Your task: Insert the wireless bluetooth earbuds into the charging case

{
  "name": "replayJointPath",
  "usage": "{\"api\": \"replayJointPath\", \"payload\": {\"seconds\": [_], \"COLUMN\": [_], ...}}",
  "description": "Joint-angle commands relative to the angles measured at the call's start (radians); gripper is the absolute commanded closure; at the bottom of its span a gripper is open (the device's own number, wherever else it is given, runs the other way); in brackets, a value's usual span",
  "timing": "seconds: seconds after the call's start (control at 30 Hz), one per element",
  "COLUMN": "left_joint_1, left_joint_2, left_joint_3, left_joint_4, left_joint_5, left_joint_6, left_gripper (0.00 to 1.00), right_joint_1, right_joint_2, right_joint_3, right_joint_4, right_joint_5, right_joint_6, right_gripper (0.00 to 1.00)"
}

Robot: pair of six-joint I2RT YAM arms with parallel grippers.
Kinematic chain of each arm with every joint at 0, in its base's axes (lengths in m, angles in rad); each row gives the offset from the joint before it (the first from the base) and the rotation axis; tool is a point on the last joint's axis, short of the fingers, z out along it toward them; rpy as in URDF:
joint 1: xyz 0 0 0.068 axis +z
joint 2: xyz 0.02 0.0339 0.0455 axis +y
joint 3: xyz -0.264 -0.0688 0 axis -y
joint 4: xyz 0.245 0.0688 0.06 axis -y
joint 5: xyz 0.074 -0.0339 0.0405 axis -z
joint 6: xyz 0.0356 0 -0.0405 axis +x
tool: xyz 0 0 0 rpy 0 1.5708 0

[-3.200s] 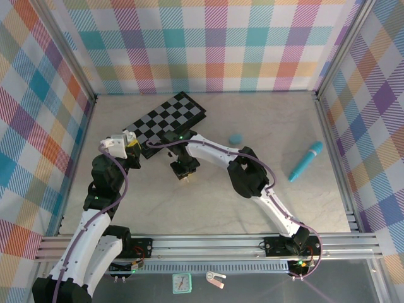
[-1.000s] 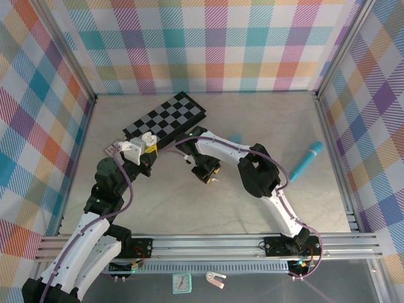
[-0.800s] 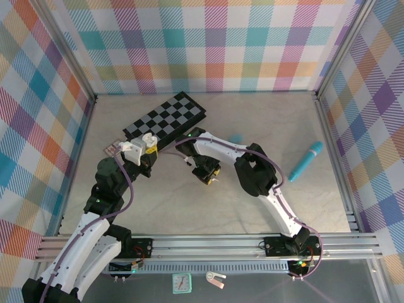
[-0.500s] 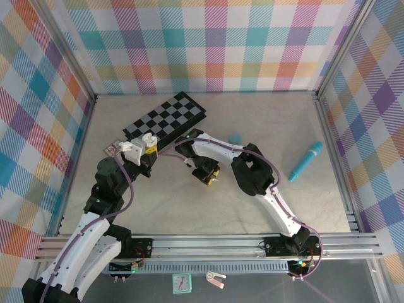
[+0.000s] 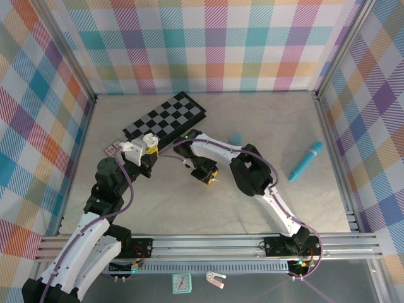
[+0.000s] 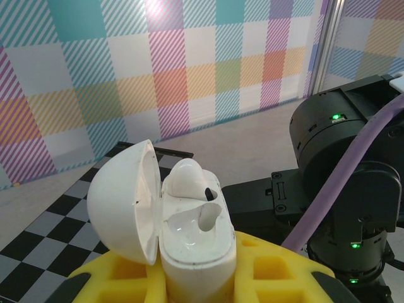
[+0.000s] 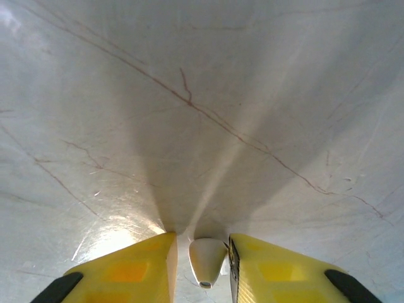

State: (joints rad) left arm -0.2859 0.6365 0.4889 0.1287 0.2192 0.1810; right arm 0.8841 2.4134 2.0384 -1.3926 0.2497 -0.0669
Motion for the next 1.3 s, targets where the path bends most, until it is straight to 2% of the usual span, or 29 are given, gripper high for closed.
{"api": "replayJointPath", "payload": {"seconds": [0.0,0.2,0.33,0.63,0.83,0.97,1.13,1.27], "left_joint_1": [0.01,0.009,0.009,-0.01,-0.073,-0.139,-0.222,-0.281], "left_joint_2": [-0.012,-0.015,-0.008,0.07,0.187,0.266,0.37,0.443], "left_joint_3": [0.036,0.037,0.036,0.041,0.026,0.051,0.077,0.089], "left_joint_4": [-0.004,-0.01,-0.007,0.048,0.179,0.209,0.226,0.275], "left_joint_5": [0.012,0.015,0.032,0.088,0.117,0.131,0.143,0.124], "left_joint_6": [0.013,0.015,0.021,0.021,0.019,0.077,0.141,0.135], "left_gripper": [0.99,0.99,0.99,0.99,1.0,1.0,1.0,1.0], "right_joint_1": [0.001,0.0,-0.007,-0.073,-0.142,-0.188,-0.212,-0.215], "right_joint_2": [0.026,0.004,-0.044,-0.252,-0.416,-0.532,-0.64,-0.693], "right_joint_3": [-0.012,-0.031,-0.057,-0.208,-0.35,-0.426,-0.459,-0.458], "right_joint_4": [-0.039,-0.021,0.01,0.156,0.25,0.315,0.358,0.375], "right_joint_5": [0.017,0.026,0.022,-0.063,-0.088,-0.102,-0.127,-0.144], "right_joint_6": [-0.019,-0.004,0.018,0.124,0.202,0.258,0.286,0.293], "right_gripper": [0.74,0.8,0.8,0.81,0.81,0.81,0.81,0.81]}}
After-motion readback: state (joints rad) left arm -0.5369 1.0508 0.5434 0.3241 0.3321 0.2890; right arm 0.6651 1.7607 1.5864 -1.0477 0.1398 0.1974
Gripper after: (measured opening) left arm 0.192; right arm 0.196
